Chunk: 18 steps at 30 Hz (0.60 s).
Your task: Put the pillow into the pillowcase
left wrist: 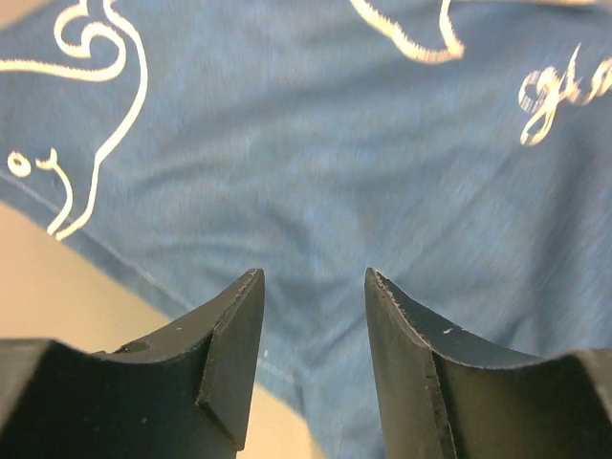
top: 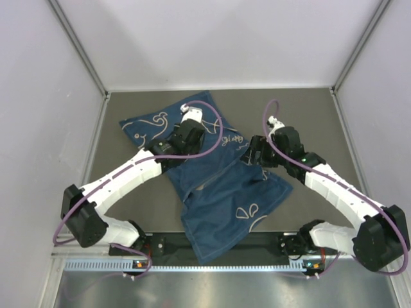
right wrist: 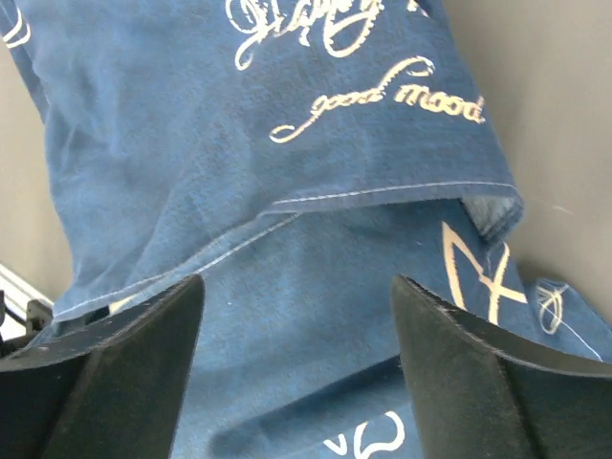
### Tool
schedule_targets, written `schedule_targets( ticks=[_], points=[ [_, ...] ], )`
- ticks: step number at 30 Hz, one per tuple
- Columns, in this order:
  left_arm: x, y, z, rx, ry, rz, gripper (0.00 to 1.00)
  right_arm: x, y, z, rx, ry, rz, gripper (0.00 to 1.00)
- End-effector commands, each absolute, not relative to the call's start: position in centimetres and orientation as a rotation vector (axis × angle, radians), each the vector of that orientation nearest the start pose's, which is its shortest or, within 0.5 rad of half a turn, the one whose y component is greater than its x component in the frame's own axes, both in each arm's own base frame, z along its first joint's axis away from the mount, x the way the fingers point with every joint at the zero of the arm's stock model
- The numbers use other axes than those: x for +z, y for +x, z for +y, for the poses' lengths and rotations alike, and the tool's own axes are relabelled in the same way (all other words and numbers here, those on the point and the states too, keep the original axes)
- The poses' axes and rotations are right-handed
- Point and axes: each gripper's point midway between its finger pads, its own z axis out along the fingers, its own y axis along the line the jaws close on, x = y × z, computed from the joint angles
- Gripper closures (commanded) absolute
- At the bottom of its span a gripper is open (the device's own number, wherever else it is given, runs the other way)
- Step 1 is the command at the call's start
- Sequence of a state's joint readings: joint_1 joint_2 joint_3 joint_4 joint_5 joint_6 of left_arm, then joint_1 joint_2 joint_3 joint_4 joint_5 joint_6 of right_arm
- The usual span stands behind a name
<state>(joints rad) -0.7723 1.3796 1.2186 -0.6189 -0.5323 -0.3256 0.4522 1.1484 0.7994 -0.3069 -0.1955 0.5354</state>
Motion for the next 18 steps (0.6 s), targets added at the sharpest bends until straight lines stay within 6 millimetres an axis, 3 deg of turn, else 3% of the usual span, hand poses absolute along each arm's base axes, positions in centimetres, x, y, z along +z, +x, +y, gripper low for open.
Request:
schedule_targets(
  ticks=[1, 2, 3, 4, 5, 6, 7, 9, 10, 11, 13, 14, 15, 16, 18],
  points=[
    [25.0, 32.8, -20.6, -0.098, 0.158, 2.058, 0.48, 17.9, 29.4, 20.3, 0.736, -0.045, 2.205, 0.23],
    [26.3, 31.5, -21.5, -0.22, 0.195, 2.036, 0.48, 17.7, 29.4, 20.0, 0.709, -0.051, 2.208, 0.23],
    [26.6, 30.7, -21.8, -0.281, 0.227, 2.029, 0.48, 17.4, 29.3, 19.4, 0.67, -0.05, 2.22, 0.23],
    [25.3, 29.4, -22.0, -0.325, 0.27, 2.056, 0.47, 17.2, 29.4, 18.7, 0.625, -0.038, 2.23, 0.21],
    [26.1, 28.0, -21.9, -0.399, 0.286, 2.041, 0.46, 16.8, 29.8, 17.7, 0.547, -0.015, 2.235, 0.2],
    [25.3, 26.7, -21.9, -0.441, 0.3, 2.073, 0.45, 16.3, 29.9, 17.2, 0.51, -0.016, 2.257, 0.2],
    [23.2, 25.0, -21.1, -0.442, 0.292, 2.164, 0.45, 15.7, 30.0, 16.3, 0.45, 0.007, 2.28, 0.2],
    [22.4, 22.8, -20.0, -0.484, 0.273, 2.2, 0.44, 14.7, 30.5, 15.3, 0.374, 0.037, 2.298, 0.2],
    [20.6, 21.7, -19.3, -0.487, 0.237, 2.253, 0.42, 14.5, 30.8, 14.9, 0.355, 0.051, 2.297, 0.2],
    [20.7, 20.7, -18.6, -0.512, 0.214, 2.249, 0.41, 14.4, 31.3, 14.8, 0.345, 0.057, 2.295, 0.2],
    [18.9, 19.6, -17.9, -0.533, 0.146, 2.285, 0.38, 13.9, 32.3, 14.9, 0.333, 0.061, 2.304, 0.2],
    [19.0, 19.0, -17.6, -0.564, 0.121, 2.271, 0.36, 13.7, 32.8, 15.0, 0.323, 0.061, 2.308, 0.2],
    [18.6, 18.6, -17.6, -0.58, 0.104, 2.282, 0.35, 12.2, 33.4, 15.1, 0.299, 0.059, 2.352, 0.2],
    [17.5, 17.9, -17.7, -0.611, 0.07, 2.317, 0.34, 12.3, 34.2, 15.2, 0.295, 0.06, 2.352, 0.2],
    [17.3, 17.3, -17.9, -0.674, 0.041, 2.308, 0.32, 10.6, 35.0, 15.5, 0.288, 0.063, 2.399, 0.22]
  ],
)
